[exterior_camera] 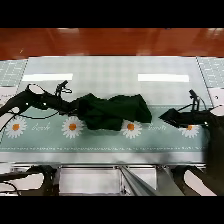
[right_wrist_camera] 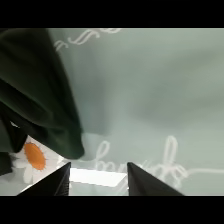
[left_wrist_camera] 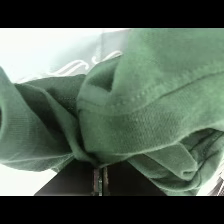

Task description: Fold the shirts.

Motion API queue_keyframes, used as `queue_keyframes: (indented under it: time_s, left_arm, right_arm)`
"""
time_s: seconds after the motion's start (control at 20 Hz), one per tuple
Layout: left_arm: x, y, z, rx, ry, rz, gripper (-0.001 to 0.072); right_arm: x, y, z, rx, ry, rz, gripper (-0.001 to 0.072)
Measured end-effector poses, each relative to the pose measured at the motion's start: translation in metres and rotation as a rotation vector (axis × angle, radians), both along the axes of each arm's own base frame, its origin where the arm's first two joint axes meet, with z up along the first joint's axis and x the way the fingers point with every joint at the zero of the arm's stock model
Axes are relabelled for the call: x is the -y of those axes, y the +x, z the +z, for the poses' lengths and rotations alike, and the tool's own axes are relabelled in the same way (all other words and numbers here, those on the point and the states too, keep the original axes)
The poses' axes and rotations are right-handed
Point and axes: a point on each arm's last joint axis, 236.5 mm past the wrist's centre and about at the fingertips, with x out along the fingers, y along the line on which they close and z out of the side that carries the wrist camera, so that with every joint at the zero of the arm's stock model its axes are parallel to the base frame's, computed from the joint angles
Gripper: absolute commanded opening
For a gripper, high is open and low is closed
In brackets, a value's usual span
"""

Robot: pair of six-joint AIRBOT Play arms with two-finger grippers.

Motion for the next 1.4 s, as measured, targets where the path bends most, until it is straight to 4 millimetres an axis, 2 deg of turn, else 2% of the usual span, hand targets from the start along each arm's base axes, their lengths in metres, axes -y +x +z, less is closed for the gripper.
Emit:
queue_keyframes:
  time_s: [0.3,0.35,0.4,0.45,0.6,0.7,0.8,0.85,0.95,1.05,1.15,1.25,1.3,1.4]
  left_arm:
    - [0.0,0.001,0.001,0.006,0.001,-0.001,0.0018]
    - [0.0,0.002,0.001,0.006,0.001,0.0,0.0018]
    - [0.0,0.002,0.001,0.006,0.001,0.0,0.0018]
    - [0.0,0.002,0.001,0.007,0.001,0.001,0.0018]
    - [0.0,0.007,0.007,0.028,0.0,0.001,0.0018]
    - [-0.001,0.023,0.028,0.098,-0.003,0.006,0.0018]
    - [-0.005,0.048,0.07,0.222,-0.011,0.02,0.0018]
    - [-0.009,0.064,0.098,0.302,-0.014,0.038,0.0018]
    - [-0.023,0.093,0.172,0.492,-0.019,0.088,0.0018]
    - [-0.04,0.108,0.256,0.688,-0.017,0.14,0.0018]
    - [-0.053,0.104,0.337,0.88,-0.003,0.172,0.0018]
    - [-0.062,0.083,0.413,1.066,0.009,0.204,0.0018]
    - [-0.065,0.069,0.444,1.149,0.019,0.221,0.0018]
    - [-0.072,0.035,0.498,1.301,0.046,0.26,0.0018]
  right_arm:
    - [-0.044,0.025,-0.027,-0.054,0.122,0.035,0.0386]
    - [-0.052,0.03,-0.029,-0.06,0.141,0.044,0.0279]
    - [-0.057,0.033,-0.031,-0.061,0.142,0.059,0.0124]
    - [-0.063,0.037,-0.032,-0.059,0.143,0.077,0.0022]
    - [-0.078,0.056,-0.015,-0.003,0.159,0.138,0.0022]
    - [-0.081,0.079,0.015,0.081,0.159,0.177,0.0022]
    - [-0.075,0.109,0.066,0.205,0.127,0.206,0.0022]
    - [-0.066,0.124,0.098,0.278,0.079,0.217,0.0022]
    - [-0.042,0.151,0.172,0.437,-0.052,0.216,0.0022]
    - [-0.021,0.161,0.26,0.617,-0.185,0.201,0.0022]
    - [-0.009,0.149,0.352,0.804,-0.287,0.175,0.0022]
    - [-0.004,0.117,0.434,0.979,-0.362,0.143,0.0022]
    - [-0.001,0.096,0.467,1.058,-0.397,0.126,0.0022]
    - [0.006,0.047,0.519,1.183,-0.475,0.079,0.0022]
